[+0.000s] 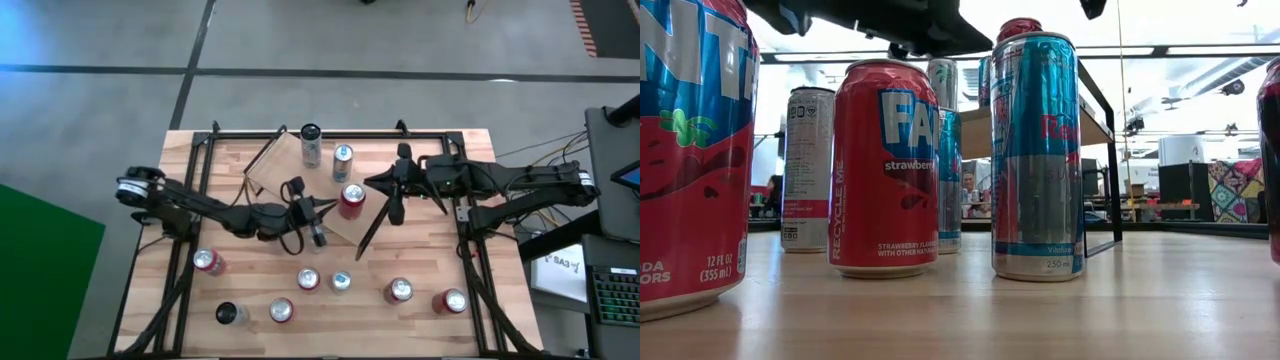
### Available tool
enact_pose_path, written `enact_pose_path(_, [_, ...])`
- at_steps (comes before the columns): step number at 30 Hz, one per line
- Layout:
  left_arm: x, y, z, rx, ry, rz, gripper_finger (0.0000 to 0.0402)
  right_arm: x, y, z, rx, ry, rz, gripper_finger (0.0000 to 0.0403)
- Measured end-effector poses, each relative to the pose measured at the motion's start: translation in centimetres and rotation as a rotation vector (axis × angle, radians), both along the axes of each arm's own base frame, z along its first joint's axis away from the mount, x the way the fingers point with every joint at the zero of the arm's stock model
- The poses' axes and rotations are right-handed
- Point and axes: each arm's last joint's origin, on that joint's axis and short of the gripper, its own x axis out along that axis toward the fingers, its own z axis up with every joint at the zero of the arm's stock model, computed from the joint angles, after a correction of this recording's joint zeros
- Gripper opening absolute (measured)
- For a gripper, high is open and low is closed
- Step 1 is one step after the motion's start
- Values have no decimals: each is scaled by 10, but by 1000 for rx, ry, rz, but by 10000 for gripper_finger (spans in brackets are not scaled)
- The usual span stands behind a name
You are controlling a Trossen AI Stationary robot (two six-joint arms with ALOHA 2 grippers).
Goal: Place canned beverage on shelf
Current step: Put the red/black soda can on the shelf
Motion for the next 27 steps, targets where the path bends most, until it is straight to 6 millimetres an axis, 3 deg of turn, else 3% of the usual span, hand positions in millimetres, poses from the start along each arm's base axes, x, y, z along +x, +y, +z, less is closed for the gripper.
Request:
enact_pose_path(16, [27,1,-4,12,10,-5,0,0,0,-3,25,20,-3,13])
enact_pose_path(27, [11,-5,18,17,-12,0,0,-1,21,-3,66,12,78,13])
